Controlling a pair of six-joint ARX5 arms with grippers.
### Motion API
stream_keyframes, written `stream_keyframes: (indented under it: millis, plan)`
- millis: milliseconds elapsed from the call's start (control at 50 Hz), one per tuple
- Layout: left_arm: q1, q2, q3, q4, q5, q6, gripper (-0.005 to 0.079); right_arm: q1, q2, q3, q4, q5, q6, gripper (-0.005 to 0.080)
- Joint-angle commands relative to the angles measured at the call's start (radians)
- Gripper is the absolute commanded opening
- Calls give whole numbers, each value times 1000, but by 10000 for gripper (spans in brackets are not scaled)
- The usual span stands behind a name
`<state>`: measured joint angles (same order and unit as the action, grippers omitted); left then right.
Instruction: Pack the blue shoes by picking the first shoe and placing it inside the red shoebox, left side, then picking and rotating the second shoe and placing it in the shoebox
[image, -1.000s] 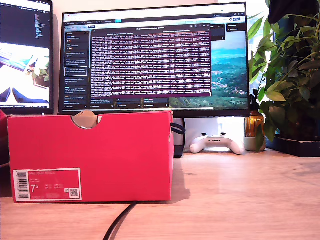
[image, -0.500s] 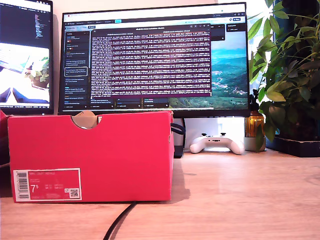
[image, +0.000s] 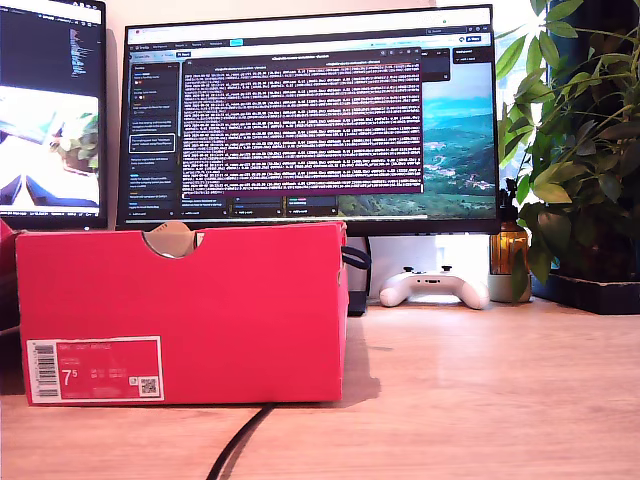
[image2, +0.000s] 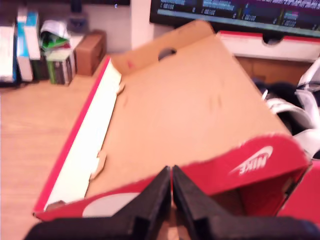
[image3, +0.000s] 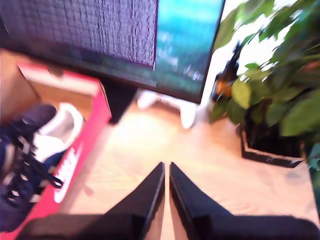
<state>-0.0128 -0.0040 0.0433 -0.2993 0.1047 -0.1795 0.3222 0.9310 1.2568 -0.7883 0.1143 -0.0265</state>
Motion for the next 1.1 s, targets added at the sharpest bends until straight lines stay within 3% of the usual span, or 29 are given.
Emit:
stream_keyframes:
  millis: [0, 300, 440, 580, 700, 1080]
  plan:
    - [-3, -8, -22, -28, 3, 5, -21, 5, -18, -15, -8, -2, 5, 1]
    - [-3, -8, -22, -28, 2, 4, -21, 5, -94, -16, -20, -1, 28, 1]
    - [-3, -8, -22, -28, 2, 5, -21, 5, -148, -48, 43, 1, 26, 0]
    - [-3, -8, -22, -28, 1, 5, -21, 5, -233, -127, 105, 6, 26, 1]
    - [-3, -8, -22, -28, 1, 4, -21, 5, -301, -224, 163, 77, 20, 1]
    - [-3, -8, -22, -28, 2, 5, -21, -21, -428, -550, 388, 78, 31, 1]
